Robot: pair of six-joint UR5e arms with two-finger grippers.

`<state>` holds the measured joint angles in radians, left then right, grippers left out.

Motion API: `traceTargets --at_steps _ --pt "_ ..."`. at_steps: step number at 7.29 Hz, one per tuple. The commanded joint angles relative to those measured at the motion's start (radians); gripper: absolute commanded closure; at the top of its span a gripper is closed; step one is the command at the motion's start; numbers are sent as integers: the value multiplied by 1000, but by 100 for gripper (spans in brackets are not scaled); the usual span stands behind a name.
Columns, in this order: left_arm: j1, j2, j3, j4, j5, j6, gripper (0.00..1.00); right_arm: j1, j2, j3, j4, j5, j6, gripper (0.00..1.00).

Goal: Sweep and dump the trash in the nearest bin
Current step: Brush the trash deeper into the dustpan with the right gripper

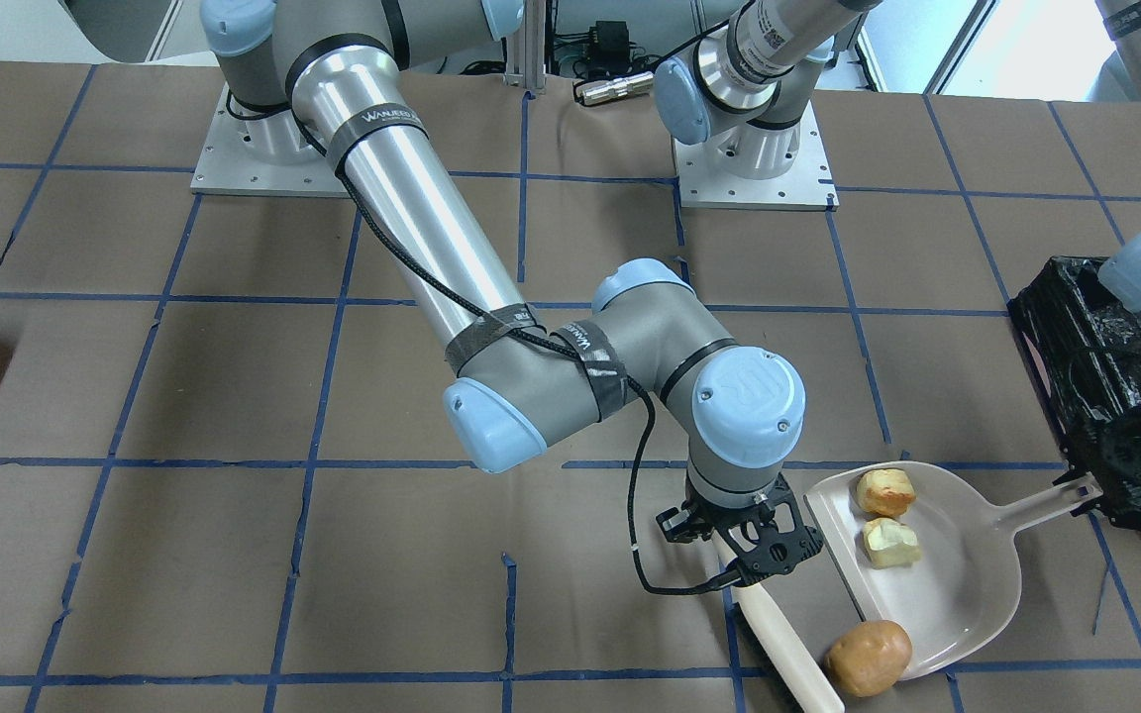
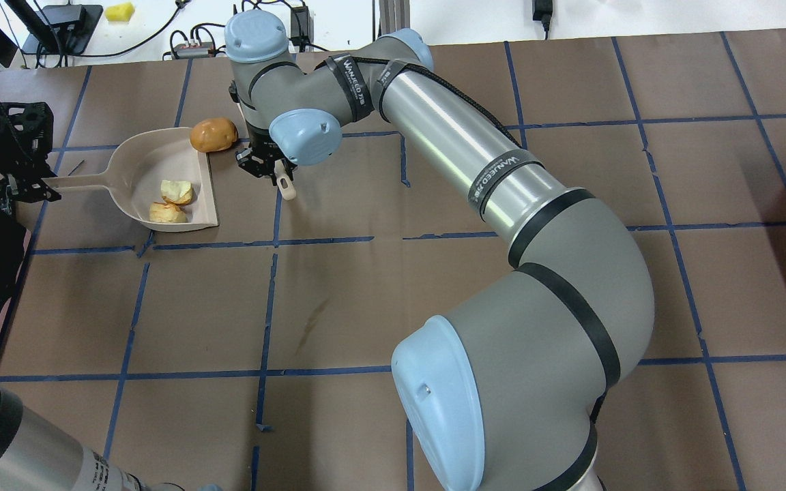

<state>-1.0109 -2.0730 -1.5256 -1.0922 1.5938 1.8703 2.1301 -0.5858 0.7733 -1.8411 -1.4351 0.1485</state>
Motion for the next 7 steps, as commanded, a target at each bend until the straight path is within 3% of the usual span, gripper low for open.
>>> traceTargets --at_steps 1,5,6,7 --pt "0 2 -4 0 0 0 88 69 17 -8 42 -14 -27 99" --pt "2 10 -11 -6 -14 3 88 151 1 -37 43 -2 -14 98" --pt "14 2 -13 -11 -61 10 88 151 3 -32 45 -4 -15 98" --pt "21 1 -13 -14 -77 10 88 145 1 -25 101 -20 -41 98"
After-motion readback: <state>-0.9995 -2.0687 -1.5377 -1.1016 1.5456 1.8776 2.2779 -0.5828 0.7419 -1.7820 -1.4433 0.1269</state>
